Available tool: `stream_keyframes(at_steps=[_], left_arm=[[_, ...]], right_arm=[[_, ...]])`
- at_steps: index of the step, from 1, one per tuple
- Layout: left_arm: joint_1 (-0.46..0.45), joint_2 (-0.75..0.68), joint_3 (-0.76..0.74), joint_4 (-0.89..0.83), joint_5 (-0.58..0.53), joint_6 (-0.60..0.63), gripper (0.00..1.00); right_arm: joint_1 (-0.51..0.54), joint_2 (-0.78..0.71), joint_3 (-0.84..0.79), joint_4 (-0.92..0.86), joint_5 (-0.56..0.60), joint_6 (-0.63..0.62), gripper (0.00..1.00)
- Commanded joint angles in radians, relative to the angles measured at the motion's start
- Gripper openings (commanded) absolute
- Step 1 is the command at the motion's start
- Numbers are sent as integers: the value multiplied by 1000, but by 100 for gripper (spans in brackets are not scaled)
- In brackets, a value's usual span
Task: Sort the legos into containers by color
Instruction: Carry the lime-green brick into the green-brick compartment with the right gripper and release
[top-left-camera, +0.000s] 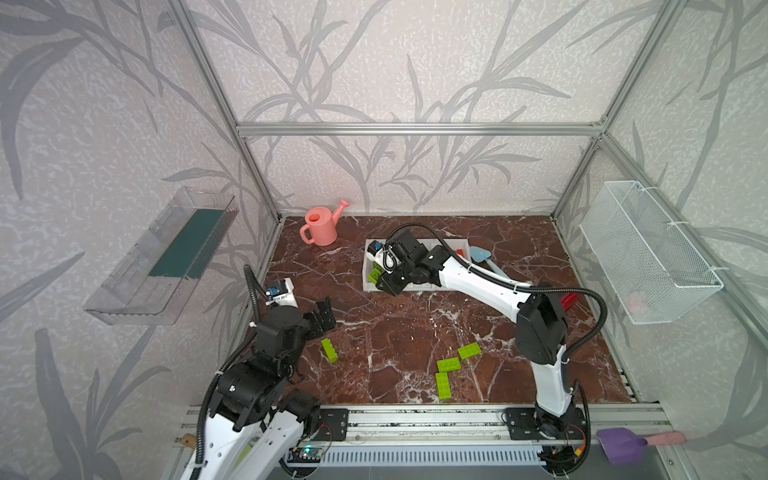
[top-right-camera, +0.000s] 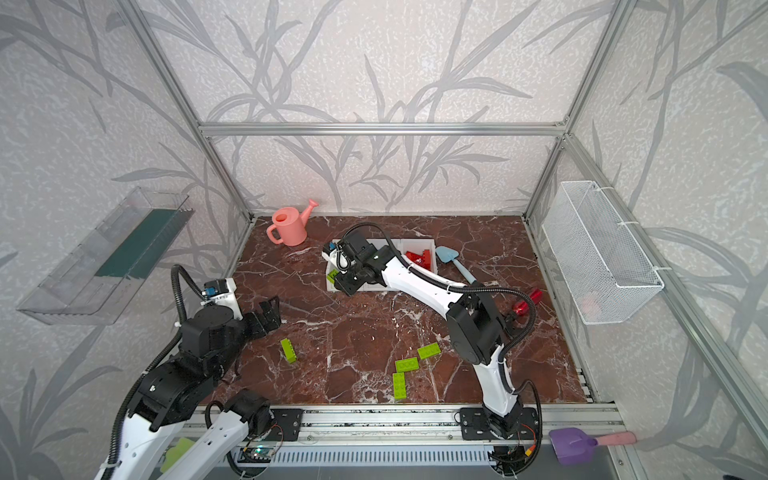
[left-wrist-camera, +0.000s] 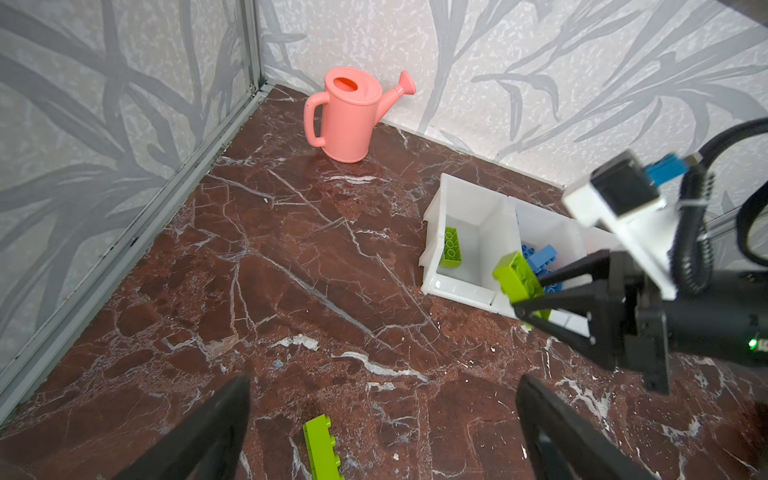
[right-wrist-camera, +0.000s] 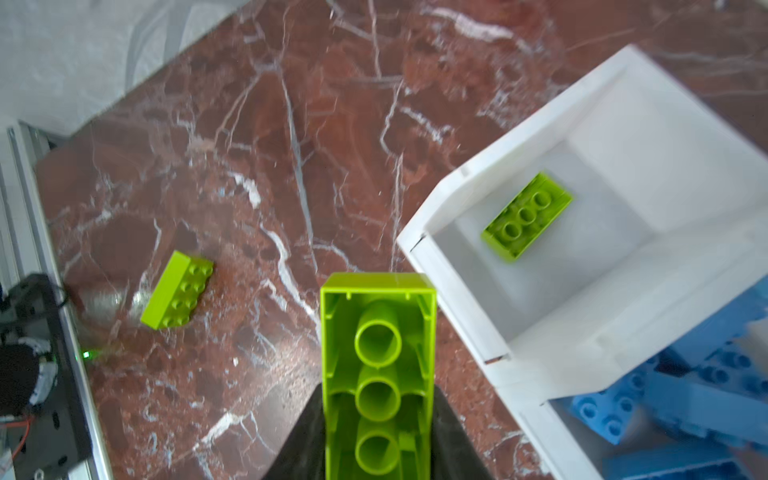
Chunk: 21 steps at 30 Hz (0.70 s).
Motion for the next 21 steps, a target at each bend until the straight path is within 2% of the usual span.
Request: stream_keyframes(at_steps=[1,4,7,9,13,15,16,17,21], left_arm=[[1,4,-10,-13,-15,-9,99],[2,3,-15,-4,2,3,99],[2,3,-21,-16,-67,-39,99],[2,12,-10,-29,-66,-24,99],[2,46,8,-49,-56,-11,99],[2,59,15,-50,-44,-5,99],[2,67,16,-52,-39,-1,99],[2,70,16,-51,-37,-1,99],[1,93,11,-62,-65,-11,99]], right_arm=[[-36,87,75,30,-15,69,24],[-53,147,161,25,-7,77,24],[-66,210,249,-6,23,92,24],[-76,242,296,-20,39,112,25],[-94,274,316,-4,60,148,28],[-98,280,319,5,57,154,36],[-99,282,320,9,60,157,47],[-100,282,320,12,60,158,54],[-100,266,318,21,54,152,68]])
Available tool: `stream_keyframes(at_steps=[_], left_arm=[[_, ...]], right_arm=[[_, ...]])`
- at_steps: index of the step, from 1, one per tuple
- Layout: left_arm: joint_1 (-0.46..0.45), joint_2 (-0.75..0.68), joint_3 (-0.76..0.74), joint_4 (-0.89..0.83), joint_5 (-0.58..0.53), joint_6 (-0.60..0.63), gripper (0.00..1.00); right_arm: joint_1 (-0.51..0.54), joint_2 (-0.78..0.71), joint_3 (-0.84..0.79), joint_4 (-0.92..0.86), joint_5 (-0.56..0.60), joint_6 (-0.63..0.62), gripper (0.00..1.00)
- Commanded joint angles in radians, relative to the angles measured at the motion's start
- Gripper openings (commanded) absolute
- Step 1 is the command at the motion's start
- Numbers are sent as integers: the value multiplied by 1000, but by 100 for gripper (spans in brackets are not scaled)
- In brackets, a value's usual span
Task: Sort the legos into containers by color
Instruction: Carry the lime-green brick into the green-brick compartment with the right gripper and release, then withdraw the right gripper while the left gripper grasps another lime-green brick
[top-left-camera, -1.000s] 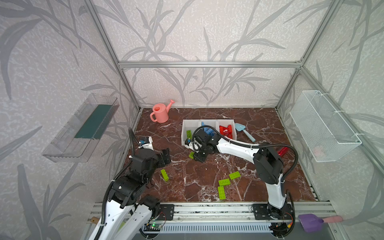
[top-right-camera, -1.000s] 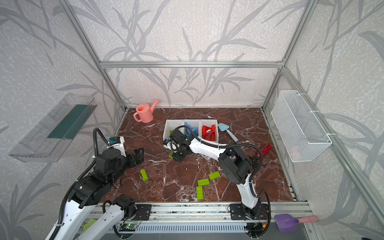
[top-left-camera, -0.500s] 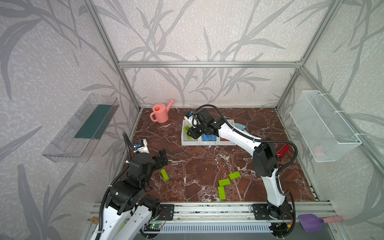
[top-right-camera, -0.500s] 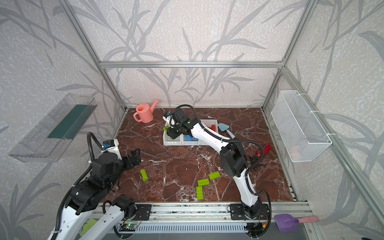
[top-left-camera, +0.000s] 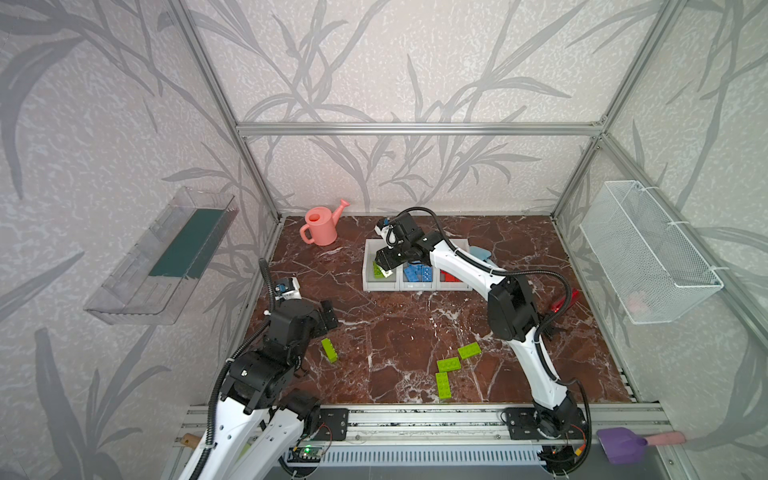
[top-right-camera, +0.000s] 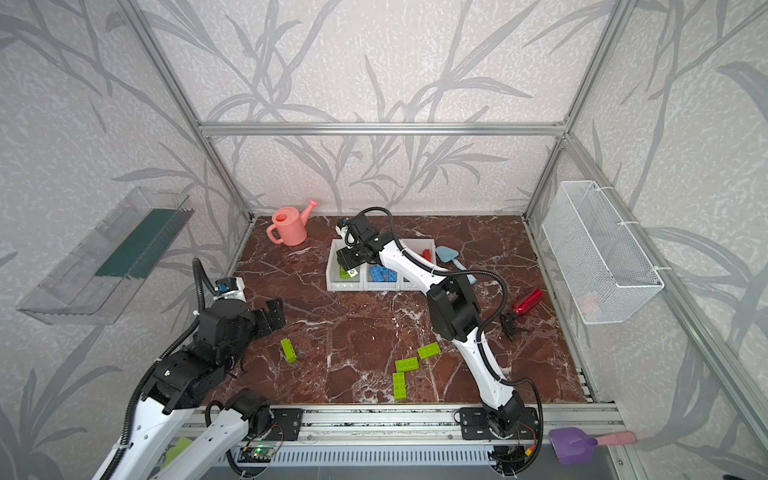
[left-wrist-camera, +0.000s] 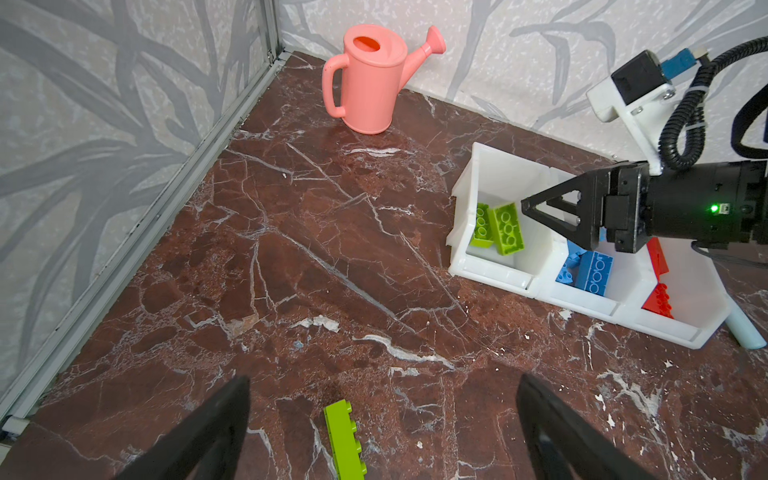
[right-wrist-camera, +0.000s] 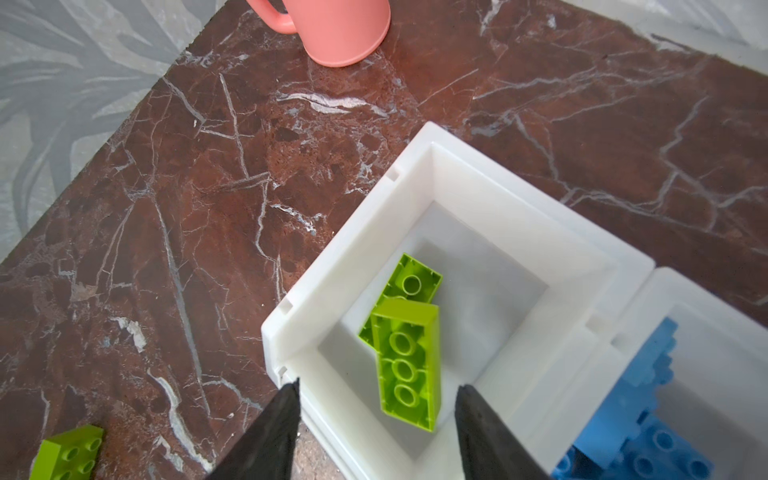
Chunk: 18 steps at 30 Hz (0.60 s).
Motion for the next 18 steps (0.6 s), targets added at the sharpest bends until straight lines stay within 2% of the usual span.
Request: stream_keyframes(at_steps=[1,6,12,18], left_arm=[[2,31,29,-44,-42,-10,99],[1,132,63,-101,-89,-65,99],[2,219,31,-143,-75,-213,99],[3,224,-100,-55,-27,-342,98]], right_arm=[[-4,-15,30,11,3,6,68],[-3,-122,-78,67,4,4,68],[-7,-400,-453,280,23,31,70],[-9,-671,-815,437,34,90,71]])
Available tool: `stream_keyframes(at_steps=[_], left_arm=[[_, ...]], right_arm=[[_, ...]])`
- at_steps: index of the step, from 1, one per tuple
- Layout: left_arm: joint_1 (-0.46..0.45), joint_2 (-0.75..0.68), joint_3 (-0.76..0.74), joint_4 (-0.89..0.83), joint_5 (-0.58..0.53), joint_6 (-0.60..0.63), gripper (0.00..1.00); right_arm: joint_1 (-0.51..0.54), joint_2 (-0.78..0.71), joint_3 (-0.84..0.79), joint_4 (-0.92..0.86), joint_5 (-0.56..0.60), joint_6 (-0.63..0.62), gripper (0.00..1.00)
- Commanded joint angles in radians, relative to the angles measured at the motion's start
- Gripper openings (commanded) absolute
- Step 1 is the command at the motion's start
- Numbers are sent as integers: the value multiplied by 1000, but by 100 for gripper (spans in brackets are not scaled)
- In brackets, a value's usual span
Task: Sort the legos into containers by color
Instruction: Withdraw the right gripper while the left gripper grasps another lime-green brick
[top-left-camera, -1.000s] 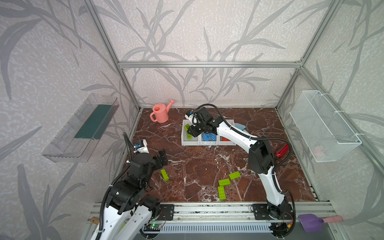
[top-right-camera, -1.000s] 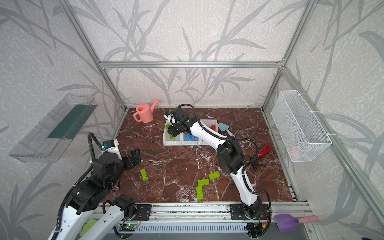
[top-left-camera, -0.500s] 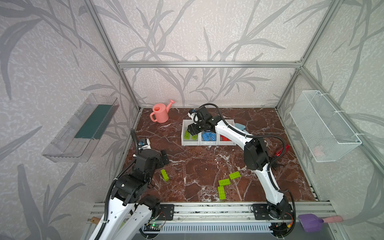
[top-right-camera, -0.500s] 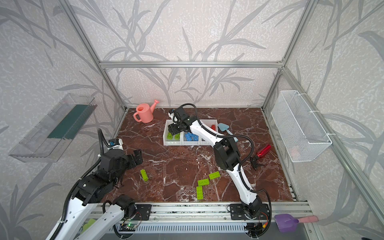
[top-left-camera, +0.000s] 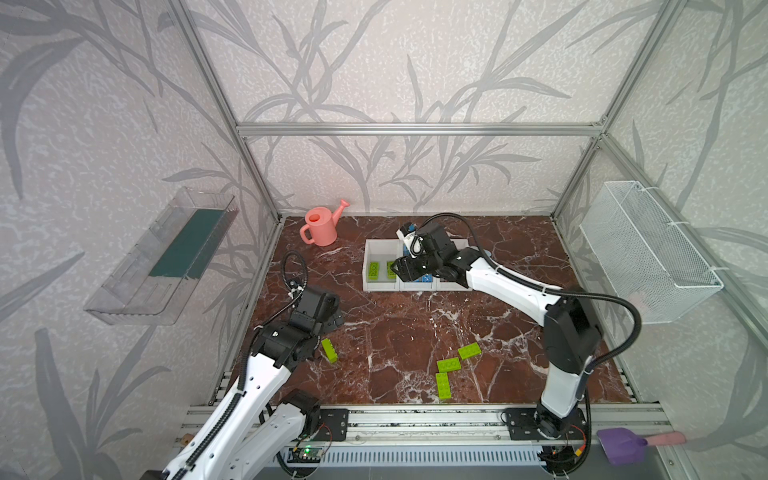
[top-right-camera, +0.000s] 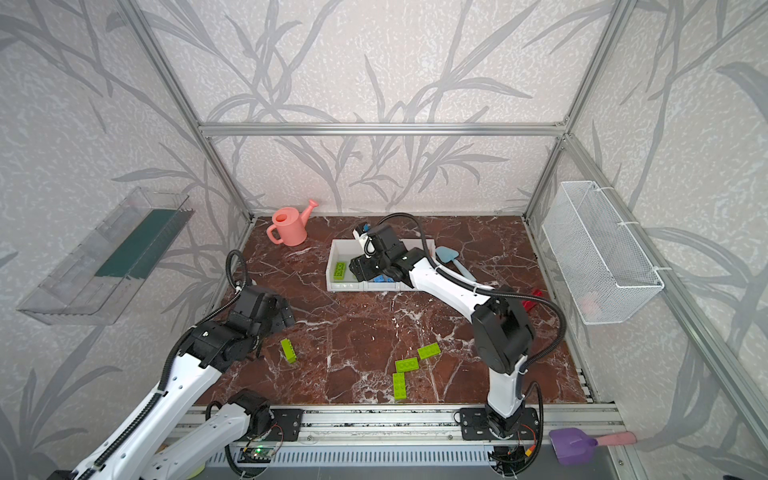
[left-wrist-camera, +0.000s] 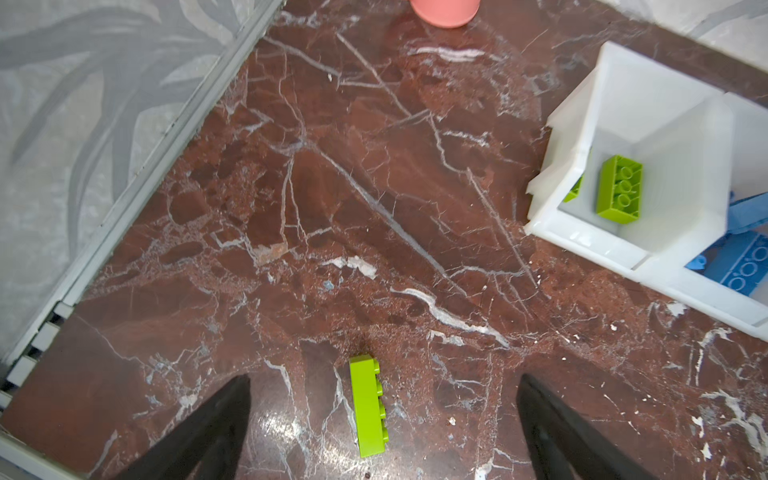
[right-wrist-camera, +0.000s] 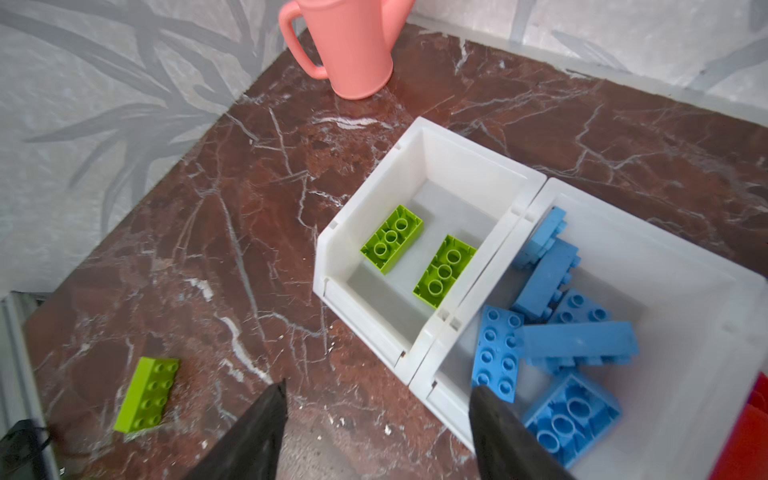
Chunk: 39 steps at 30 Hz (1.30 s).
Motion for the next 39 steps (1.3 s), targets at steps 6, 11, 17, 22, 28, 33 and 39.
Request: stream_keyframes(at_steps=[6,11,17,22,28,33,39], left_arm=[[3,31,-172,105,13,-187,90],[3,134,-210,181,54,-188,82],[4,266,-214,236,90,-206,72],[4,395,-202,249,130,-213,63],[5,453,-217,276,146,-216,50],[4,429,-211,275,147,-203,33],[4,358,-166,243,156,-174,0]], right_arm=[[-6,-317,-424,198,34,81,71],[-6,-460,-621,223,69,90,71],[-6,-554,-740,239,78,106,71],[-6,-544,-739,243,82,96,71],[-5,-540,-746,245,88,88,71],[-6,-543,-752,251,88,90,71],[-6,-546,-761,257,84,95,71]])
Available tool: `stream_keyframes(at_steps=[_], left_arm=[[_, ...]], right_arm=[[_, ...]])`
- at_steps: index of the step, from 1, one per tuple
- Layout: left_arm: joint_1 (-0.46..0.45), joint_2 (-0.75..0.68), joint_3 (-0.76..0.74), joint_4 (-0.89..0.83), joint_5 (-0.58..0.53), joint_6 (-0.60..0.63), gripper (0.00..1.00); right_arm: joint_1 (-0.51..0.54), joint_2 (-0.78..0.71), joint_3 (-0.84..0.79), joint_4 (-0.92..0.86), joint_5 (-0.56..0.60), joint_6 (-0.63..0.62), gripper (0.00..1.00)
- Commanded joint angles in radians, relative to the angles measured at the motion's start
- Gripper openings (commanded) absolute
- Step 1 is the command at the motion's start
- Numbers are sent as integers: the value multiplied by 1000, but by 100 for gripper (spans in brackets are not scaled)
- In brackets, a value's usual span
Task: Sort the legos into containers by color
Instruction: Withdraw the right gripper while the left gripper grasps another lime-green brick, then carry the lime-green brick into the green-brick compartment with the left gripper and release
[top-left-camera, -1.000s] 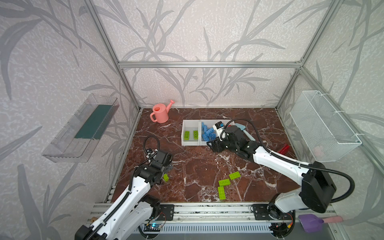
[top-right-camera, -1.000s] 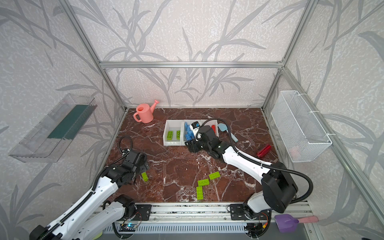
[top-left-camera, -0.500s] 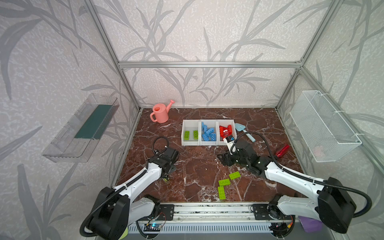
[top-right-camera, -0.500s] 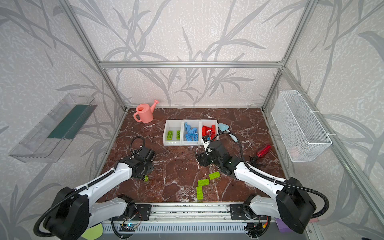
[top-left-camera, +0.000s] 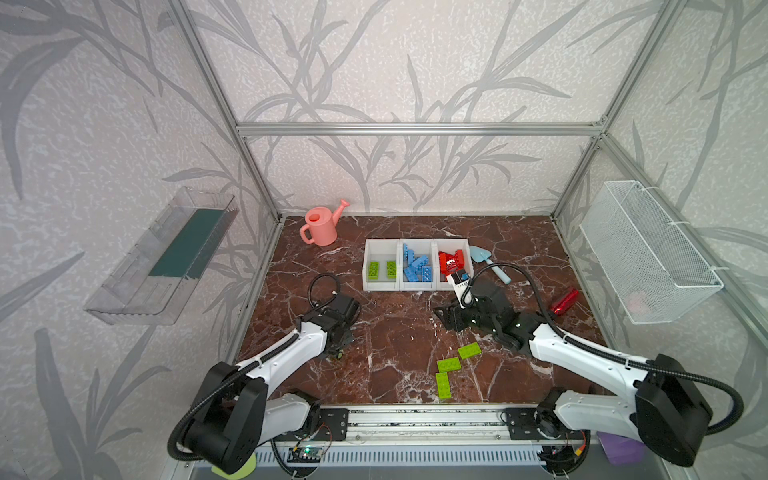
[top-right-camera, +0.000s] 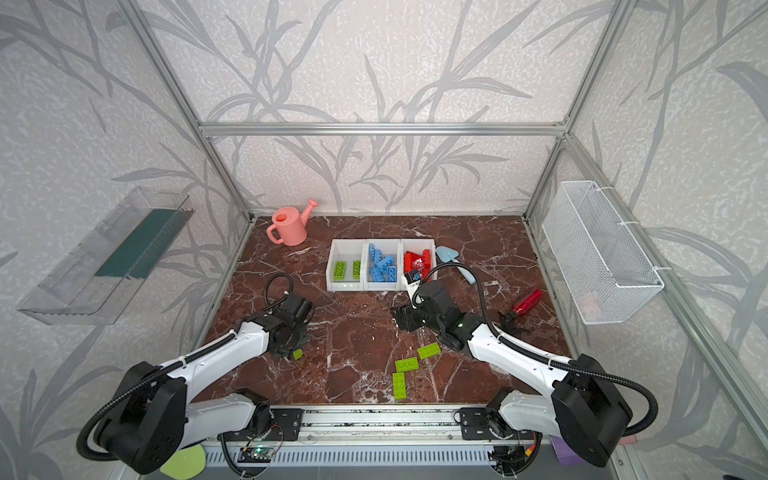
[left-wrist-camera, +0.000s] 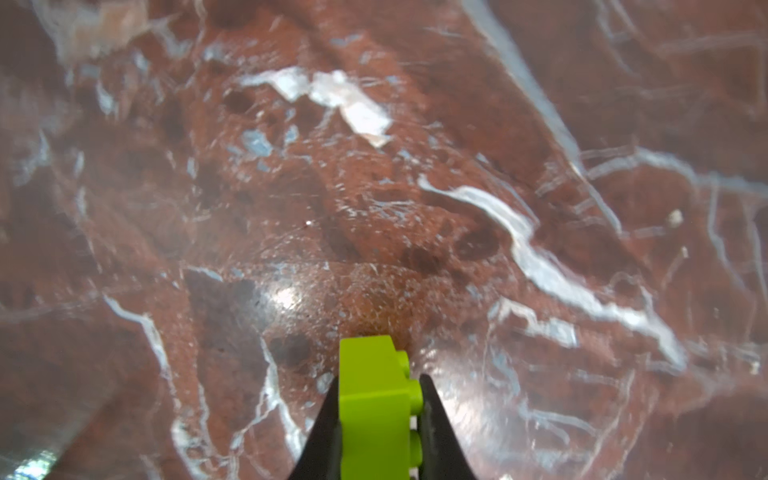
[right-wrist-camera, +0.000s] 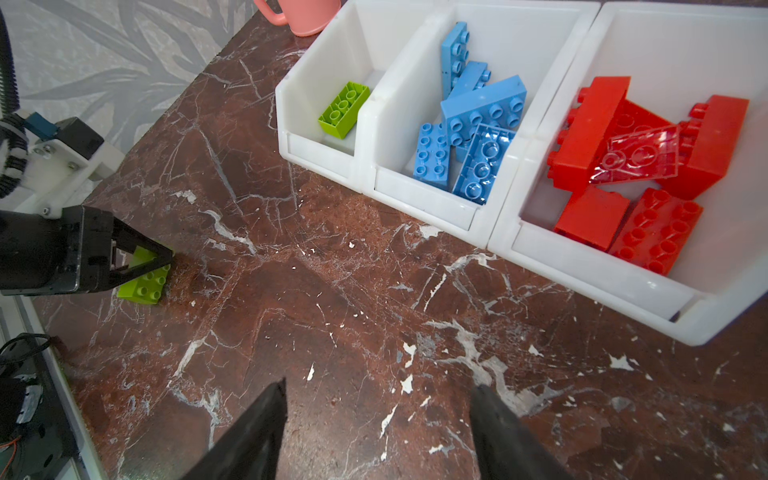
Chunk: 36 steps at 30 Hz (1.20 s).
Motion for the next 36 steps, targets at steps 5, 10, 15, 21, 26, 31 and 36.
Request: stream_keyframes(at_steps=[5,10,15,21,26,31,36], left_arm=[[4,-54,118,-66,-20,25,0],[4,16,272,-71,-9,75,1],[2,179,470,-70,32,149,1],[2,388,717,-79,51,223,2],[2,562,929,-113,91,282,4],[2,702,1098,-133,109,316,6],[3,828,1231,-175,126,343,13]], right_arm=[[-3,-18,-23,34,4,11,71],[-3,-15,-29,51,-16,25,71],[-3,-19,-40,71,-25,38,71],[-3,-14,-42,74,-25,39,71],[-2,-18,-45,74,-17,36,71],[-5,-18,-46,75,-13,33,71],[-6,-31,-49,71,-3,31,72]])
